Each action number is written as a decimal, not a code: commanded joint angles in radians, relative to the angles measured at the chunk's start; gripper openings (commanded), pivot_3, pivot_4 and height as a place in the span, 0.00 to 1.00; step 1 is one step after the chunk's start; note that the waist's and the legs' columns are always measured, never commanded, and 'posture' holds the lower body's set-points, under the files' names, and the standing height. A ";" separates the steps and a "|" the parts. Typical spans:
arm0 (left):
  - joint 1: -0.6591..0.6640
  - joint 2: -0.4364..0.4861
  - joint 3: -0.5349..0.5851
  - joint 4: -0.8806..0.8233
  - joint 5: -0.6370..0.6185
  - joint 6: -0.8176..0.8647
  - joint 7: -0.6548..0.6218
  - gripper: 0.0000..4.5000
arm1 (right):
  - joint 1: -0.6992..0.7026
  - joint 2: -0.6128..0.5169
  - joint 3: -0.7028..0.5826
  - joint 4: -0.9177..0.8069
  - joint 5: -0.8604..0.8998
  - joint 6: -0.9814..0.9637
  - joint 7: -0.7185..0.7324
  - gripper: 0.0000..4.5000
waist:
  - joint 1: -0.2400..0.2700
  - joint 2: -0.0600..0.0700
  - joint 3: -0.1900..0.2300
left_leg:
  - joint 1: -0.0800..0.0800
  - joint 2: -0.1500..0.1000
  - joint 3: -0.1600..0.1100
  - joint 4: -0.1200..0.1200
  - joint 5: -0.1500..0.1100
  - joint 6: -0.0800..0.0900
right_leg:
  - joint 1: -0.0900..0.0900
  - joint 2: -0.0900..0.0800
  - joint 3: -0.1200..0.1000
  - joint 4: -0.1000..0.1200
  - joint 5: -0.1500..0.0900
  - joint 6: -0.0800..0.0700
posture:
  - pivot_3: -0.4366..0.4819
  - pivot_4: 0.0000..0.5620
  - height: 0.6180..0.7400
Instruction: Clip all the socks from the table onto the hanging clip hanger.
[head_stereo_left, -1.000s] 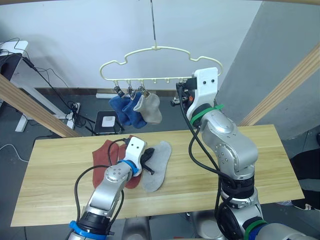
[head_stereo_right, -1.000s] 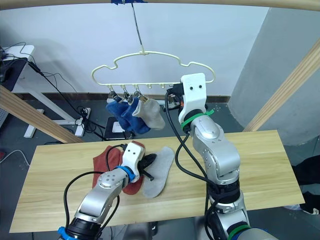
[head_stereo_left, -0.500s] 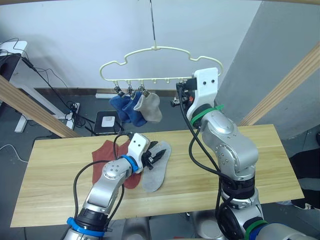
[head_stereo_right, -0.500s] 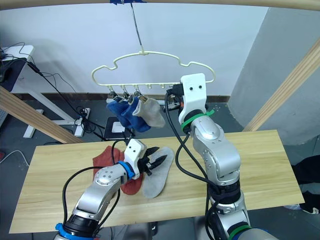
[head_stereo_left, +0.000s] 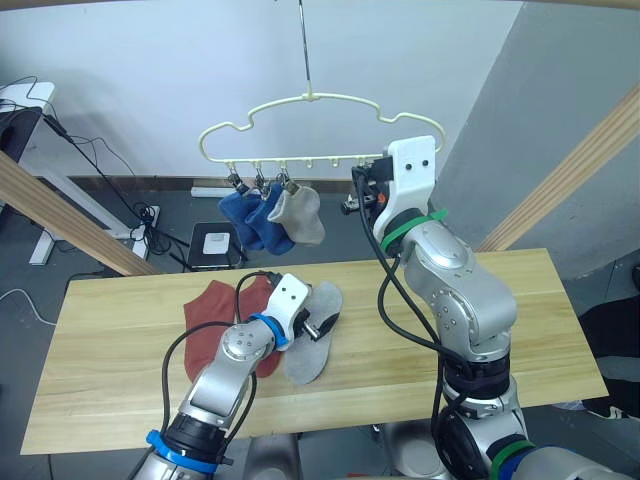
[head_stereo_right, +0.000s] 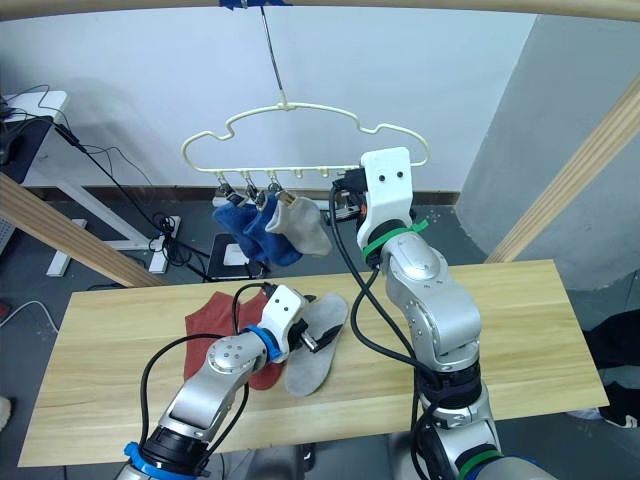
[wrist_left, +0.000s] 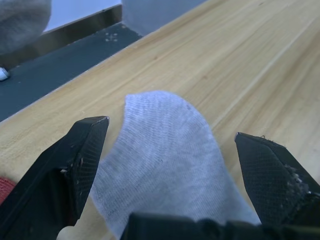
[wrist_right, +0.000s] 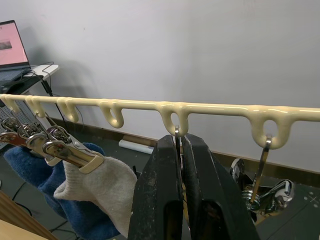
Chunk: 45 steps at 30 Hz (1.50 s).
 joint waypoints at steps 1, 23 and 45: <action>0.007 -0.012 -0.023 -0.010 0.020 0.032 0.013 0.99 | 0.007 0.003 0.007 -0.038 -0.001 -0.014 -0.003 0.00 | 0.000 0.000 0.000 | 0.000 0.000 0.000 0.000 0.000 0.000 | 0.000 0.000 0.000 0.000 0.000 0.000 | 0.21 0.51 1.00; -0.012 -0.029 -0.032 0.008 0.032 0.131 0.005 0.91 | 0.010 0.021 0.010 -0.037 0.004 -0.011 -0.007 0.00 | 0.000 0.000 0.000 | 0.000 0.000 0.000 0.000 0.000 0.000 | 0.000 0.000 0.000 0.000 0.000 0.000 | 0.21 0.50 1.00; 0.001 -0.013 0.011 -0.014 0.011 -0.054 -0.005 0.00 | 0.015 0.029 0.007 -0.038 0.006 -0.010 -0.004 0.00 | 0.001 0.000 0.000 | 0.000 0.000 0.000 0.000 0.000 0.000 | 0.000 0.000 0.000 0.000 0.000 0.000 | 0.21 0.49 1.00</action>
